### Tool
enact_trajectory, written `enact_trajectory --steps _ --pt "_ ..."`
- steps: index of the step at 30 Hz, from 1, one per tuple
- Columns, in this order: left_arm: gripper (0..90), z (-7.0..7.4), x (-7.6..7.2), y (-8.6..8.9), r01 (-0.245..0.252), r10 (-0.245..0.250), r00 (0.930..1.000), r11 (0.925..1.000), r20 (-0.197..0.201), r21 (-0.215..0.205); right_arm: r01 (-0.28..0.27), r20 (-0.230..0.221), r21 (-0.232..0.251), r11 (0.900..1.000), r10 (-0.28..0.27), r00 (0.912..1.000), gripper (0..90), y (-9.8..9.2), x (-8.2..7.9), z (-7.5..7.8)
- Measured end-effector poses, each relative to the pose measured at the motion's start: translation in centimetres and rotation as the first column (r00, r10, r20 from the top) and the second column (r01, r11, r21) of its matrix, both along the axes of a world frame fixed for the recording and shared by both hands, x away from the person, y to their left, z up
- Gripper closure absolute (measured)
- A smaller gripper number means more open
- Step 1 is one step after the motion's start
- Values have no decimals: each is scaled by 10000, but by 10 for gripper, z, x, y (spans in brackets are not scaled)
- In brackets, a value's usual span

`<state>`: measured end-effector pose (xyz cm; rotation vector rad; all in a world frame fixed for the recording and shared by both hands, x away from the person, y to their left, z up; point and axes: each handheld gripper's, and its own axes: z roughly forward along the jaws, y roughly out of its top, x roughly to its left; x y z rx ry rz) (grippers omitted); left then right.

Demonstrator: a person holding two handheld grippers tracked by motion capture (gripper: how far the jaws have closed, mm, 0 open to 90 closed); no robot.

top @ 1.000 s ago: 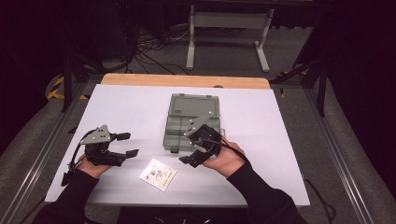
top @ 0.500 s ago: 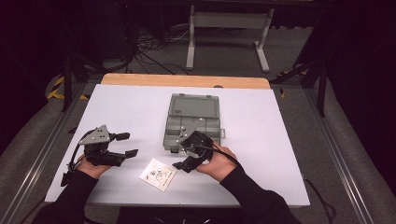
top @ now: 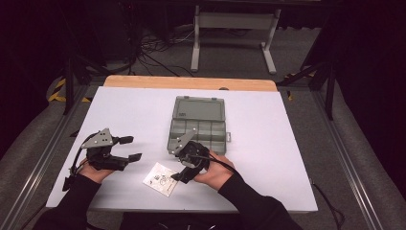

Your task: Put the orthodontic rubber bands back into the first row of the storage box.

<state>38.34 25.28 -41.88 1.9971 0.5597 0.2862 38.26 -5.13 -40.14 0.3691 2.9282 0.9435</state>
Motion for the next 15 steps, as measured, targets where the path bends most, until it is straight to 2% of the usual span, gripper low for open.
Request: enact_trajectory --steps 11,15 --pt "255 0 1 0 25 -25 10000 10000 40 25 -361 -244 -375 9986 352 9991 204 16 -4 -16" --pt "255 0 1 0 24 -25 10000 10000 39 26 -601 -284 -357 9976 591 9978 203 23 -6 -22"
